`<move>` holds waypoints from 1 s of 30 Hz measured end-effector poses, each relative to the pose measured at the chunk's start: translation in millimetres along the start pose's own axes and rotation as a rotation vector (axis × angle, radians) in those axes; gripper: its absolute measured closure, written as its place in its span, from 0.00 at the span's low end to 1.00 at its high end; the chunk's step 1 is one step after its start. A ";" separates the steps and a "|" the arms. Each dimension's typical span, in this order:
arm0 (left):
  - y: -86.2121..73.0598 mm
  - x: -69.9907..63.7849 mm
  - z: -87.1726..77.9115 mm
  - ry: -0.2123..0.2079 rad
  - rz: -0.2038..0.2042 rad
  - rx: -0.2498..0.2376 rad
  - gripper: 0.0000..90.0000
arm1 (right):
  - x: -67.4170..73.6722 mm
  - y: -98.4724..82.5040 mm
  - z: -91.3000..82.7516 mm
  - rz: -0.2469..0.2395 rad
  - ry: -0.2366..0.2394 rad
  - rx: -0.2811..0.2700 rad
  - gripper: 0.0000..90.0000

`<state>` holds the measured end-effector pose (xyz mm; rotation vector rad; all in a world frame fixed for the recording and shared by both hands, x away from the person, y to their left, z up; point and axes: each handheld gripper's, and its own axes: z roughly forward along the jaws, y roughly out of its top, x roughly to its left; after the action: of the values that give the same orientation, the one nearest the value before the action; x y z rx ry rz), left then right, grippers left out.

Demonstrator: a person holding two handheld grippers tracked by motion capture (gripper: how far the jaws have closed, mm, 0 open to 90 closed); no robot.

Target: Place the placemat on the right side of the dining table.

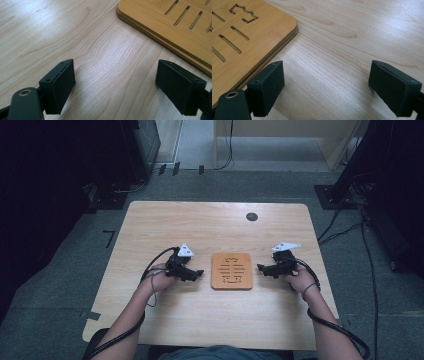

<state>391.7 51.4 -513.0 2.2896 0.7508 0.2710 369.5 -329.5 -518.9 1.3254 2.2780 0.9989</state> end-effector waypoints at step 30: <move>-2.5 -1.5 5.8 0.033 -0.016 -0.055 0.11 | 11.2 0.5 9.8 0.010 -0.062 -0.005 0.00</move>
<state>391.7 48.8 -518.9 2.2315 0.7683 0.3186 369.7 -315.8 -524.7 1.3477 2.2248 0.9526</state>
